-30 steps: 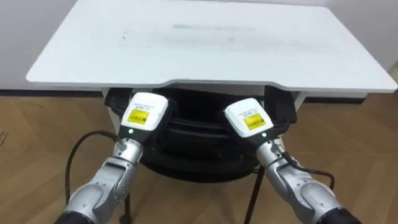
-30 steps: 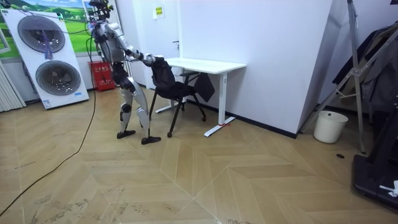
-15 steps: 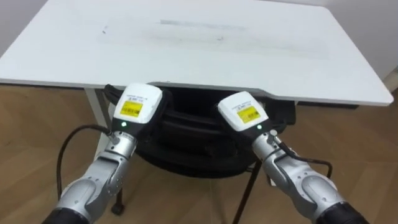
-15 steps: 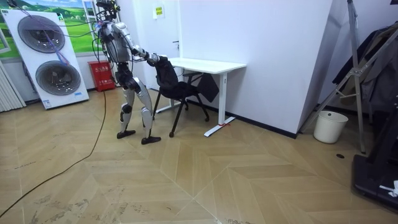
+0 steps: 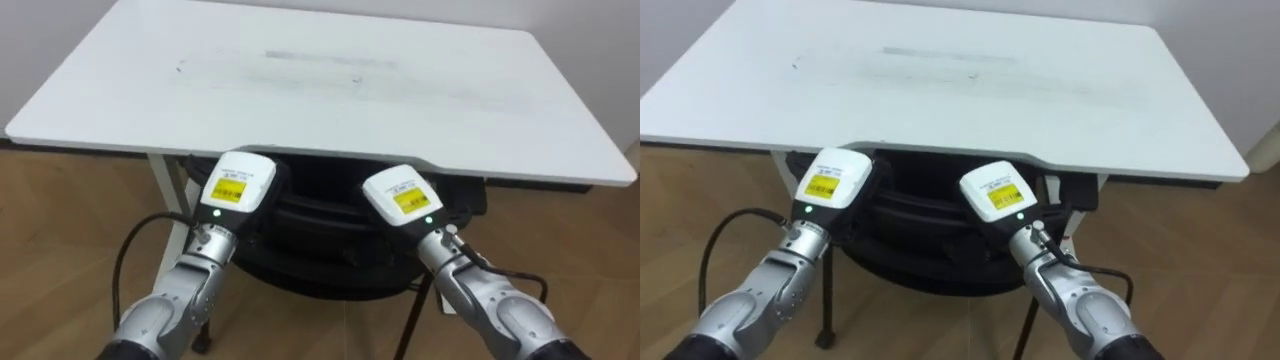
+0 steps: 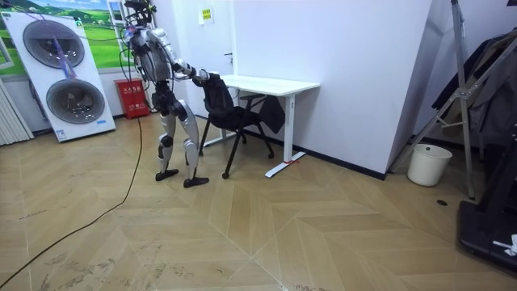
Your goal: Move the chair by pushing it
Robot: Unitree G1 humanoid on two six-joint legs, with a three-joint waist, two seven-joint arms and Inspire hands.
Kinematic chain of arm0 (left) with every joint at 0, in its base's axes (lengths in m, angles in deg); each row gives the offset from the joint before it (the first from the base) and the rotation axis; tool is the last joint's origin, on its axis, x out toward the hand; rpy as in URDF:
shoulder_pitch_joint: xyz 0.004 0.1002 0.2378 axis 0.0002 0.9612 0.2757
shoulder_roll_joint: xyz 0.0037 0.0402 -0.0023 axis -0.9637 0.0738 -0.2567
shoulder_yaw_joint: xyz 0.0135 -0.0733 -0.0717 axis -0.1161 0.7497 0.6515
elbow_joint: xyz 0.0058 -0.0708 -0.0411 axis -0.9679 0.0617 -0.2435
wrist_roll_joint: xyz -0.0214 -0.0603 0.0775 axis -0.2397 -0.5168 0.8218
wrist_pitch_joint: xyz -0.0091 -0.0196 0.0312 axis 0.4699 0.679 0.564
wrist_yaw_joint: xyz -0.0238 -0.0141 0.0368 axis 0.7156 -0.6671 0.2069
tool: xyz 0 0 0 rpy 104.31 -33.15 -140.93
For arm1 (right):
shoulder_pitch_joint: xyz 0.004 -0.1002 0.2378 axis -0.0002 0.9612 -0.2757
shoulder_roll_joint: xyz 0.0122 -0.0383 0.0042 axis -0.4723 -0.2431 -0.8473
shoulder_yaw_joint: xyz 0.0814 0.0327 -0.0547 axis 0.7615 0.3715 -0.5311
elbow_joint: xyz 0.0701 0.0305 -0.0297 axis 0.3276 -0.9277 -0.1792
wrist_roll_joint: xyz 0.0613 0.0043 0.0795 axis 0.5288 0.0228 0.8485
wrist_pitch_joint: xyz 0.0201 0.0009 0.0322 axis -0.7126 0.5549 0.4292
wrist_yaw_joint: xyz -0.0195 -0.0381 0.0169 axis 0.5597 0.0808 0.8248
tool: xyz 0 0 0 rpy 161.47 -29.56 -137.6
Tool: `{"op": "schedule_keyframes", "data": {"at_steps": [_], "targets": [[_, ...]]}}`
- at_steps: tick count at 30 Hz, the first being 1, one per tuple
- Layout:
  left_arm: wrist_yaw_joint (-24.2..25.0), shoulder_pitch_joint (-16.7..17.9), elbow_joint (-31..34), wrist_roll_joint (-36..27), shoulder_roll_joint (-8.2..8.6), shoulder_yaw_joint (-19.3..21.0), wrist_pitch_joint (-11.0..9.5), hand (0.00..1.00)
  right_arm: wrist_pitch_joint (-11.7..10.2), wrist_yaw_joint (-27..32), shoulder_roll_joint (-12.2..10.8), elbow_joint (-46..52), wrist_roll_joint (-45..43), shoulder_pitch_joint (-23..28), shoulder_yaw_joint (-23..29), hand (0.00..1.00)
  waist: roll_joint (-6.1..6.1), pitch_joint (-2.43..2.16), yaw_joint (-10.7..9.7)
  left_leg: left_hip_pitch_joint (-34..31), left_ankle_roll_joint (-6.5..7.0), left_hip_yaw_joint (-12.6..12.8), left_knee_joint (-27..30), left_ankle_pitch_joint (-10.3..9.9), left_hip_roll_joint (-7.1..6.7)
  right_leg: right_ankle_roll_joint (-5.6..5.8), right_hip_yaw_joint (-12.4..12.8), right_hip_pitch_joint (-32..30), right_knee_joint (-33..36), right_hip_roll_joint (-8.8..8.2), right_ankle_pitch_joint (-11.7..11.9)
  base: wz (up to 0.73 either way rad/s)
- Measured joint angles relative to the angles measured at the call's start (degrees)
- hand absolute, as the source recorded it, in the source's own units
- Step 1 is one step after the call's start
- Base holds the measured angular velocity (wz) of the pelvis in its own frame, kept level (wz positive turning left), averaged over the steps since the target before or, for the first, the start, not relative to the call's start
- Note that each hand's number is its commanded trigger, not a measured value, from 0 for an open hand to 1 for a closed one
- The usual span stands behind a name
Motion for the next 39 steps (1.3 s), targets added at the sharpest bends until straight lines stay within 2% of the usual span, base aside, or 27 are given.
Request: {"op": "schedule_keyframes", "data": {"at_steps": [1, 4, 7, 15, 17, 19, 20, 21, 24, 26, 27, 28, 31, 32, 33, 34, 36, 38, 39], "targets": [[0.0, 0.1, 0.4, 0.0, 0.01, 0.0, 0.3, 0.0, 0.0, 0.0, 0.0, 0.2, 0.0, 0.0, 0.0, 0.0, -0.04, -0.02, 0.0, 0.0, 0.12, 0.3, -0.2, 0.1, -0.15, 0.13, 0.3, 0.0, -0.5, 0.0, 0.4, -0.04], [0.7, 0.4, 1.4, -0.4, 0.41, 0.0, 1.8, 0.0, 0.1, -1.0, -0.2, 0.7, 0.9, 0.0, 0.4, 0.0, -0.08, -0.45, 0.0, 0.0, 0.45, 0.3, -0.8, 0.2, -0.42, 0.45, 0.4, 0.1, -1.6, -0.06, 1.0, -0.01], [1.2, 0.5, 1.8, -5.0, 1.19, 0.2, 3.4, 0.0, 0.4, -1.9, -0.2, 0.8, 4.0, 0.0, 0.9, 0.0, -0.06, -0.5, 0.3, 0.0, 0.75, 0.3, -1.1, 0.4, -0.59, 0.67, 0.3, 0.5, -2.5, -0.07, 1.6, 0.01], [1.9, 0.5, 3.9, -14.6, 1.35, 0.2, 3.9, 0.0, 0.5, -2.8, -0.5, 1.0, 9.9, 0.0, 2.3, 0.0, 0.0, -0.5, 0.2, 0.0, 1.21, 0.4, -2.0, 0.9, -1.07, 1.11, 0.5, 0.9, -4.2, -0.18, 2.8, 0.0], [2.1, 0.8, 4.7, -16.3, 1.4, 1.0, 3.9, 0.0, -0.3, -2.9, -0.5, 1.4, 10.5, 0.1, 3.3, 0.0, 0.14, -0.4, 0.0, -0.1, 1.22, 0.4, -2.0, 0.9, -1.07, 1.12, 0.6, 0.8, -4.3, -0.18, 2.8, 0.0], [2.3, 3.4, 8.6, -20.1, 1.43, 3.8, 3.3, 0.0, -2.0, -2.8, -0.5, 4.5, 10.8, 1.6, 6.0, 0.0, 0.15, -0.36, -0.9, -0.3, 1.22, 0.4, -2.1, 1.0, -1.03, 1.14, 0.5, 0.5, -4.3, -0.13, 2.8, 0.0], [2.3, 4.8, 10.6, -22.3, 1.48, 6.6, 3.1, 0.0, -2.6, -2.8, -0.5, 8.1, 12.0, 3.5, 9.0, 0.0, 0.16, -0.36, -1.0, -0.3, 1.22, 0.4, -2.1, 1.0, -1.0, 1.15, 0.6, 0.5, -4.3, -0.1, 2.8, 0.0], [2.3, 5.2, 11.2, -23.0, 1.49, 8.3, 3.1, 0.0, -3.3, -2.8, 0.0, 9.2, 12.2, 4.1, 9.7, 0.0, 0.15, -0.36, -1.0, -0.3, 1.22, 0.4, -2.0, 1.0, -1.0, 1.14, 0.6, 0.5, -4.3, -0.1, 2.8, 0.0], [1.0, 6.7, 14.3, -25.1, 1.52, 15.6, 3.1, 0.0, -6.5, -2.7, 2.5, 13.2, 12.9, 7.1, 12.5, 0.0, 0.01, -0.35, -1.3, -0.6, 1.31, 0.3, -1.9, 1.0, -1.13, 1.19, 0.6, 0.4, -4.3, -0.3, 2.9, 0.03], [-1.1, 10.2, 19.0, -26.6, 1.47, 22.0, 2.8, 0.0, -9.8, -1.6, 5.8, 20.8, 13.8, 11.3, 16.7, 0.0, 0.02, -0.35, -2.5, -1.0, 1.4, 0.1, -1.9, 1.1, -1.13, 1.35, 0.4, 0.4, -5.1, -0.24, 3.1, 0.03], [-2.8, 10.9, 20.3, -28.1, 1.51, 23.3, 2.6, 0.0, -10.2, 0.2, 6.5, 22.3, 14.7, 11.6, 17.7, 0.0, -0.01, -0.36, -2.9, -1.1, 1.41, 0.1, -1.8, 1.1, -1.13, 1.36, 0.5, 0.3, -5.2, -0.2, 3.2, 0.0], [-6.1, 11.1, 23.2, -31.1, 1.71, 26.1, 1.8, 0.0, -9.9, 4.8, 6.2, 25.1, 17.5, 11.5, 22.4, 0.0, -0.08, -0.41, -3.3, -1.0, 1.41, 0.3, -1.7, 1.1, -1.13, 1.38, 0.6, 0.3, -5.3, -0.17, 3.2, -0.07], [-12.2, 11.3, 31.1, -38.7, 1.1, 31.2, -3.6, 0.0, -9.4, 15.5, 5.8, 31.3, 28.3, 11.4, 36.6, 0.0, 0.37, -0.62, -2.8, 0.6, 1.41, 1.7, -2.2, 1.1, -0.95, 1.64, 1.3, 1.8, -6.5, 0.31, 3.3, -0.14], [-14.3, 12.3, 33.8, -40.3, 1.06, 33.6, -4.7, 0.0, -9.4, 18.5, 5.8, 32.9, 31.8, 11.5, 41.7, 0.0, 0.67, -0.6, -2.6, 1.6, 1.41, 2.9, -2.4, 1.1, -0.93, 1.73, 2.0, 2.4, -6.7, 0.48, 3.3, -0.23], [-15.5, 13.1, 34.9, -40.9, 1.05, 34.8, -5.0, 0.0, -9.5, 19.9, 5.8, 33.3, 33.5, 11.8, 43.9, 0.0, 0.81, -0.61, -2.7, 1.8, 1.41, 3.4, -2.4, 1.1, -0.93, 1.95, 2.2, 2.6, -6.8, 0.49, 3.1, -0.2], [-17.8, 15.0, 36.0, -41.0, 1.02, 36.7, -5.9, 0.0, -9.6, 22.6, 5.8, 34.0, 37.3, 13.3, 47.7, 0.0, 1.04, -1.06, -2.8, 2.0, 1.41, 3.7, -2.6, 1.1, -0.98, 2.26, 2.3, 2.6, -6.9, 0.49, 2.9, -0.14], [-20.3, 17.7, 36.3, -44.0, 1.08, 38.6, -6.7, 0.0, -9.5, 25.9, 5.5, 35.4, 45.2, 17.1, 51.8, 0.0, 1.29, -0.98, -2.8, 2.8, 1.41, 4.9, -3.3, 1.1, -0.93, 2.65, 3.2, 2.7, -7.0, 0.78, 2.7, -0.19], [-23.9, 20.7, 36.2, -50.1, 1.17, 39.8, -6.6, 0.0, -9.4, 29.6, 3.3, 36.0, 55.7, 21.8, 54.0, 0.0, 1.41, -0.86, -3.2, 2.9, 1.65, 5.1, -3.9, 0.9, -0.85, 2.78, 3.4, 2.4, -7.1, 0.98, 2.6, -0.08], [-24.7, 21.2, 36.0, -51.6, 1.16, 39.8, -6.7, 0.0, -9.3, 30.3, 2.9, 36.0, 58.3, 22.8, 54.1, 0.0, 1.51, -0.72, -3.5, 2.9, 1.79, 5.1, -3.9, 0.7, -0.83, 2.81, 3.4, 2.4, -7.0, 1.01, 2.6, 0.0]]}}
